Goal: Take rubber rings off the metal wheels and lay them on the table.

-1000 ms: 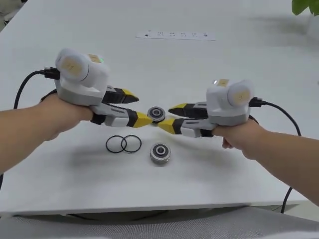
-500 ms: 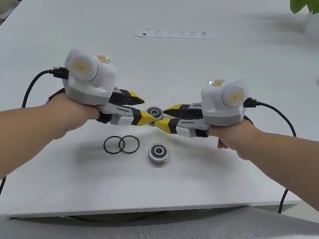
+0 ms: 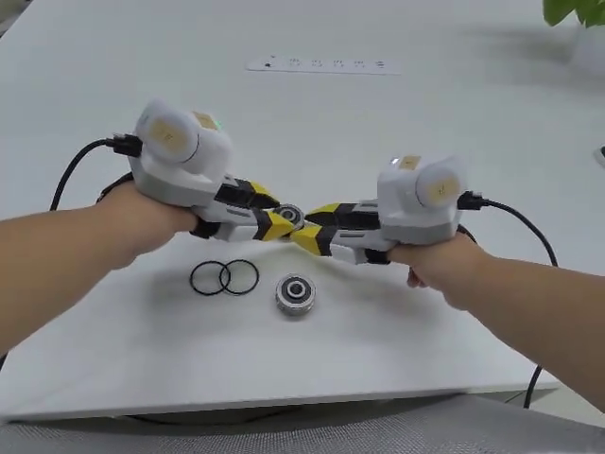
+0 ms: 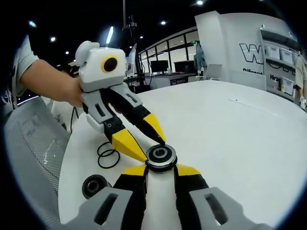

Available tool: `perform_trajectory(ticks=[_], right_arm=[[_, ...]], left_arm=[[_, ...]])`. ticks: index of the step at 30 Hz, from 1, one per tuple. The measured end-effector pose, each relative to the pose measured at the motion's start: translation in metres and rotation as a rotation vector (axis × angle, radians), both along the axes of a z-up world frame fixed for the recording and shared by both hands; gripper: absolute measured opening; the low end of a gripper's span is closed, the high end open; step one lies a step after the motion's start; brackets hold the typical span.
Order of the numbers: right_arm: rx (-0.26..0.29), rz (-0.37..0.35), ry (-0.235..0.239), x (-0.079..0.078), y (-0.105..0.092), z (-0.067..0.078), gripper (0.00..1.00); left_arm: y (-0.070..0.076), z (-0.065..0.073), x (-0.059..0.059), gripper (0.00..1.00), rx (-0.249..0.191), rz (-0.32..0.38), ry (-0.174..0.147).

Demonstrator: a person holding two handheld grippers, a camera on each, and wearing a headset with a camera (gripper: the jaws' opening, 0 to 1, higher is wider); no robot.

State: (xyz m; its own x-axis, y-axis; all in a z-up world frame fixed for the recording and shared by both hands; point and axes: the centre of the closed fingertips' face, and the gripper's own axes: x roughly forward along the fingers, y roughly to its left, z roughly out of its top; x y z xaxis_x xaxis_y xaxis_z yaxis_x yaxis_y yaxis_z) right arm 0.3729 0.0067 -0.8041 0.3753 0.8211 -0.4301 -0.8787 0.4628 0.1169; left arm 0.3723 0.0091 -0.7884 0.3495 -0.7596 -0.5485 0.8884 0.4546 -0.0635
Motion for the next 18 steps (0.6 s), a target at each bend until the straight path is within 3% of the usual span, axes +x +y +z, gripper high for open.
perform_trajectory(ticks=[6, 10, 18], right_arm=[[0.004, 0.0, -0.003, -0.0009, 0.0007, 0.0017, 0.18], [0.001, -0.002, -0.004, -0.0007, 0.0012, 0.0016, 0.18], [0.001, -0.014, -0.001, 0.0007, 0.0039, 0.001, 0.21]], left_arm=[[-0.0017, -0.0019, 0.0012, 0.18, 0.027, -0.009, -0.011], [-0.0015, -0.0025, 0.0032, 0.16, 0.054, -0.013, -0.037], [-0.0019, -0.0037, 0.0048, 0.14, 0.069, 0.001, -0.052]])
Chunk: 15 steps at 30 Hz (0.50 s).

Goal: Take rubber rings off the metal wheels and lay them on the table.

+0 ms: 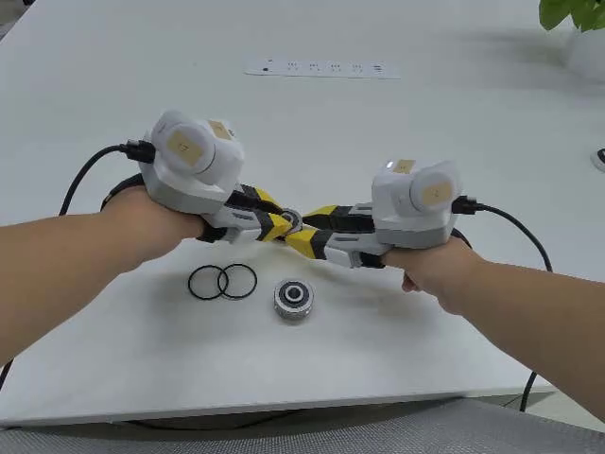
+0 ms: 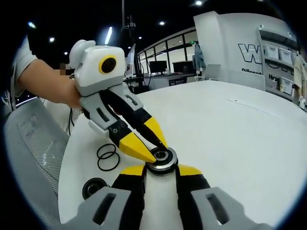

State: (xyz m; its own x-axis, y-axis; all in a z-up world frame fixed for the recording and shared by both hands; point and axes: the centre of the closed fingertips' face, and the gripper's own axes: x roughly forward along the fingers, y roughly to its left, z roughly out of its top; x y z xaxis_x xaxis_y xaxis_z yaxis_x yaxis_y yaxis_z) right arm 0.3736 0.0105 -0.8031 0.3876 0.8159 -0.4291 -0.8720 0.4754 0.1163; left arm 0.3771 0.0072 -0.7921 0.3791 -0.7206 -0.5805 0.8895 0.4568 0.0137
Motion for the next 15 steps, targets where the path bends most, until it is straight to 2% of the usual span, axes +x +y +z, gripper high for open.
perform_trajectory(ticks=[10, 15], right_arm=[[-0.006, -0.011, 0.004, -0.001, -0.0008, -0.0001, 0.19], [-0.013, -0.004, 0.01, -0.0051, -0.0039, 0.0005, 0.14]], left_arm=[[-0.0001, 0.0001, -0.0007, 0.14, 0.004, 0.014, -0.003], [0.0004, 0.0002, -0.0011, 0.14, -0.003, 0.021, -0.003]])
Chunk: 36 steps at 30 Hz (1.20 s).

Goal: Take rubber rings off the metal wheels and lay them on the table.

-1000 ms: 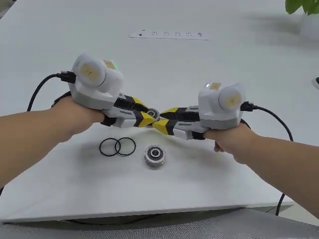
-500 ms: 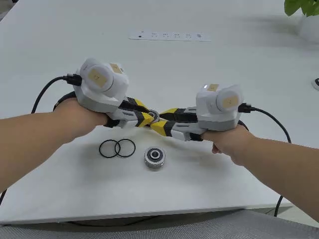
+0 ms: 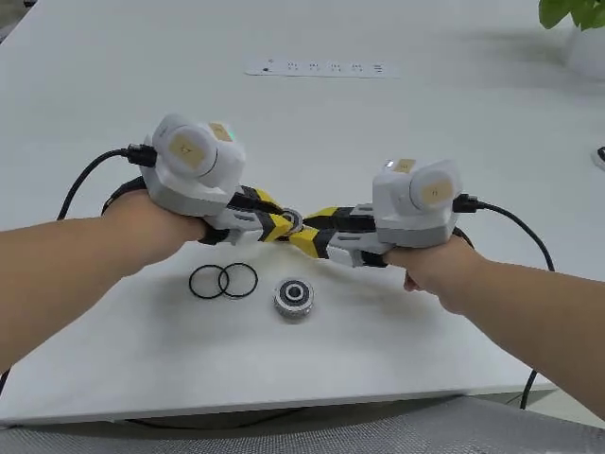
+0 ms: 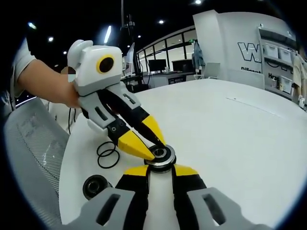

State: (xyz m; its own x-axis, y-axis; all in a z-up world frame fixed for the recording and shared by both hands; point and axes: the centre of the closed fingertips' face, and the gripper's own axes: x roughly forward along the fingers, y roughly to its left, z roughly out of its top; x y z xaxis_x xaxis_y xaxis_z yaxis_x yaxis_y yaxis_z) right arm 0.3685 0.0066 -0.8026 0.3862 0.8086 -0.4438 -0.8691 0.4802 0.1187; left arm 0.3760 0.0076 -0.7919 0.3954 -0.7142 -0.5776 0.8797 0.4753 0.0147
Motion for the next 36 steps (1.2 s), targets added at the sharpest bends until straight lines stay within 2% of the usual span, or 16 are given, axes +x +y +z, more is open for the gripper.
perform_trajectory(ticks=[15, 21, 25, 29, 30, 32, 33, 36], right_arm=[[0.018, -0.024, 0.046, -0.0033, -0.0026, 0.0003, 0.05], [0.037, -0.058, 0.098, 0.0004, -0.0045, -0.0019, 0.05], [0.066, -0.101, 0.176, 0.0028, -0.006, -0.0038, 0.04], [0.067, -0.114, 0.2, 0.0015, -0.0059, -0.004, 0.04], [0.081, -0.136, 0.241, 0.0009, -0.0061, -0.0047, 0.04], [0.106, -0.119, 0.277, -0.0037, -0.0022, -0.004, 0.01], [0.093, -0.153, 0.272, 0.0024, -0.0071, -0.0062, 0.0], [0.09, -0.147, 0.269, 0.0018, -0.0063, -0.0055, 0.0]], left_arm=[[0.0014, 0.0003, -0.001, 0.13, 0.002, 0.02, 0.01], [0.002, 0.0002, -0.0012, 0.13, 0.002, 0.028, 0.014], [0.0023, 0.0, -0.0011, 0.13, 0.002, 0.033, 0.014], [0.0022, 0.0, -0.0013, 0.13, -0.001, 0.037, 0.019], [0.0022, 0.0, -0.0013, 0.13, -0.001, 0.039, 0.02], [0.0021, 0.0, -0.0015, 0.13, 0.001, 0.041, 0.019], [0.002, 0.0001, -0.0016, 0.13, 0.002, 0.042, 0.019], [0.0021, 0.0002, -0.0019, 0.13, 0.008, 0.045, 0.019]])
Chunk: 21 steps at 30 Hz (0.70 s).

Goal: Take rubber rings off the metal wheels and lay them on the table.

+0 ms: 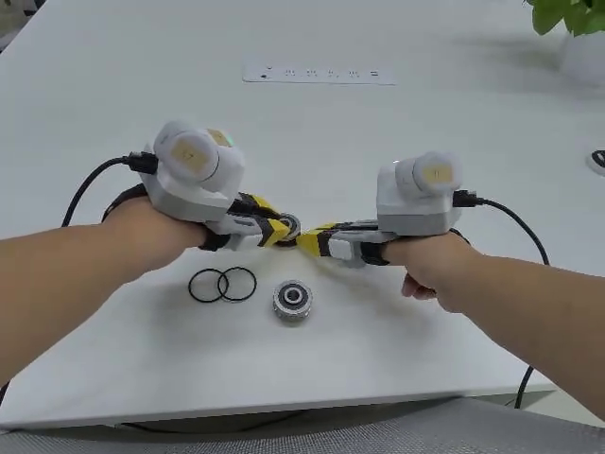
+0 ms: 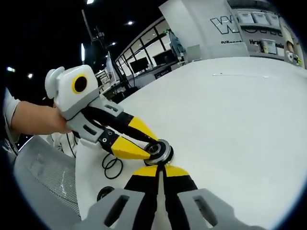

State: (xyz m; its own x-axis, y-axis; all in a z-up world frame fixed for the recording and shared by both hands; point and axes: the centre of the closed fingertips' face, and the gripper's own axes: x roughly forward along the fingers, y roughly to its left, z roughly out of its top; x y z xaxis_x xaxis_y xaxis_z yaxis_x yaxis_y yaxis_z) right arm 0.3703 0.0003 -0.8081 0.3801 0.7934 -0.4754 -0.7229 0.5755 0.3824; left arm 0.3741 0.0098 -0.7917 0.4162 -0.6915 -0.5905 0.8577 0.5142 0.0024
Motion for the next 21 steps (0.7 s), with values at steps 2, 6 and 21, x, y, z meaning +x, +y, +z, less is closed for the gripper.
perform_trajectory(ticks=[2, 6, 21], right_arm=[[0.035, -0.041, 0.054, 0.0, -0.001, 0.0, 0.0], [0.098, -0.1, 0.123, 0.0, -0.003, 0.0, 0.0], [0.212, -0.192, 0.189, -0.001, -0.005, 0.015, 0.0]], left_arm=[[0.0, 0.0, 0.0, 0.12, 0.009, 0.002, -0.004], [0.0, 0.0, -0.001, 0.12, 0.027, -0.003, -0.017], [-0.001, 0.0, -0.004, 0.11, 0.038, 0.008, -0.011]])
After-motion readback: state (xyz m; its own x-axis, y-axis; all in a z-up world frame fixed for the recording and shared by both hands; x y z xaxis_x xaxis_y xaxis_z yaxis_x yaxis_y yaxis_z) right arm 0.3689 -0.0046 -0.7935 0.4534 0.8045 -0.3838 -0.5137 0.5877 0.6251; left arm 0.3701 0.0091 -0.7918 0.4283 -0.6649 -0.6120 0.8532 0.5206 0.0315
